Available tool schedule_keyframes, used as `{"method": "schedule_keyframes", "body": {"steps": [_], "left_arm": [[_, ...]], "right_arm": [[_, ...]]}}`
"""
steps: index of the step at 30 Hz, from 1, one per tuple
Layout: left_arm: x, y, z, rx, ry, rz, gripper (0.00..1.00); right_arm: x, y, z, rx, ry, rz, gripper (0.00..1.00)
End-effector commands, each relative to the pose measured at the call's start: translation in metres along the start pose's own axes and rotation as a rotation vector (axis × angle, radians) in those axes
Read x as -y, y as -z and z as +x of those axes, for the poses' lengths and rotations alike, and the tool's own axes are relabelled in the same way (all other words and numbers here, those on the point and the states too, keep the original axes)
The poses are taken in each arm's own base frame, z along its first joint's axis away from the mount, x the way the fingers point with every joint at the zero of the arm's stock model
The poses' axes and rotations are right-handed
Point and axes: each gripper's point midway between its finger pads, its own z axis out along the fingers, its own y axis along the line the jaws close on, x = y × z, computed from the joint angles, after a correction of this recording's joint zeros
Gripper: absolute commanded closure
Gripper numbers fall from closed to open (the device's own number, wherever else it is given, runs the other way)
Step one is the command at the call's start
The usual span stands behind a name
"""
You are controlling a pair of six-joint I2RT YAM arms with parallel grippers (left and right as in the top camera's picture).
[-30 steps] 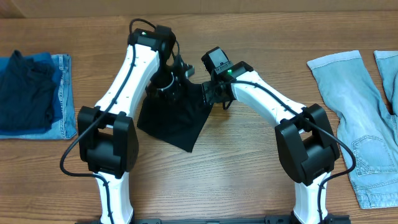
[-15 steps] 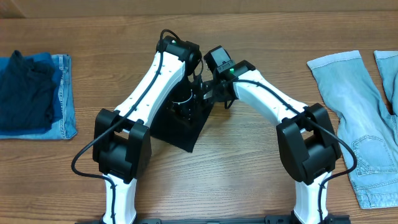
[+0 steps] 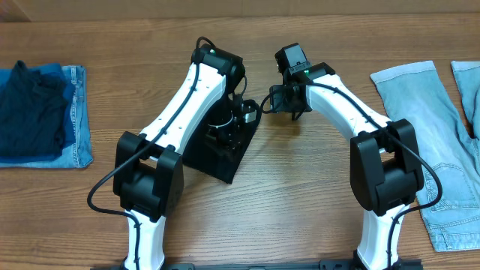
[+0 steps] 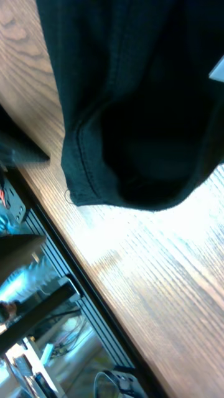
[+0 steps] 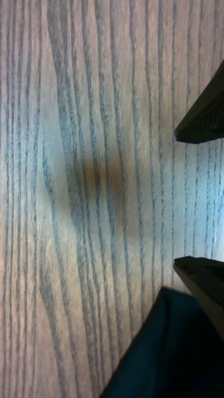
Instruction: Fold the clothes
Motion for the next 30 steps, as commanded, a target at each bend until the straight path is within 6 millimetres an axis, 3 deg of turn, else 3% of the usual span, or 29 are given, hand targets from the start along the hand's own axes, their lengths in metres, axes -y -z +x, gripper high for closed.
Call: {"method": "schedule_keyframes", "body": {"steps": [1,3,7,10,13,19,24,30], "left_arm": [[-0.019,-0.002,0.001,-0.018,0.051,-0.129,0.82],[-0.051,0.008,-0.004,0.026,0.179,-0.297,0.87],[-0.068,0.028,-0.023,0.162,0.233,-0.327,0.87],[-0.092,0.051,-0.035,0.302,0.333,-0.316,0.85],[-0.117,0.061,-0.042,0.387,0.455,-0.232,0.82],[-0.144,0.063,-0.05,0.482,0.523,-0.059,0.71],[-0.148,0.039,-0.044,0.431,0.53,-0.051,0.71],[-0.149,0.017,-0.038,0.382,0.529,-0.043,0.7]], "right_arm": [[0.0,0.008,-0.009,0.024,0.058,0.0,0.37],[-0.001,0.023,-0.015,0.032,0.06,-0.002,0.34],[-0.006,0.063,-0.032,0.082,0.046,-0.048,0.34],[-0.037,0.101,-0.032,0.076,0.053,-0.256,0.34],[-0.074,0.121,-0.013,0.007,0.102,-0.474,0.34],[-0.116,0.112,0.042,-0.139,0.23,-0.549,0.34],[-0.138,0.101,0.074,-0.203,0.281,-0.555,0.34],[-0.164,0.106,0.107,-0.271,0.352,-0.575,0.35]]}}
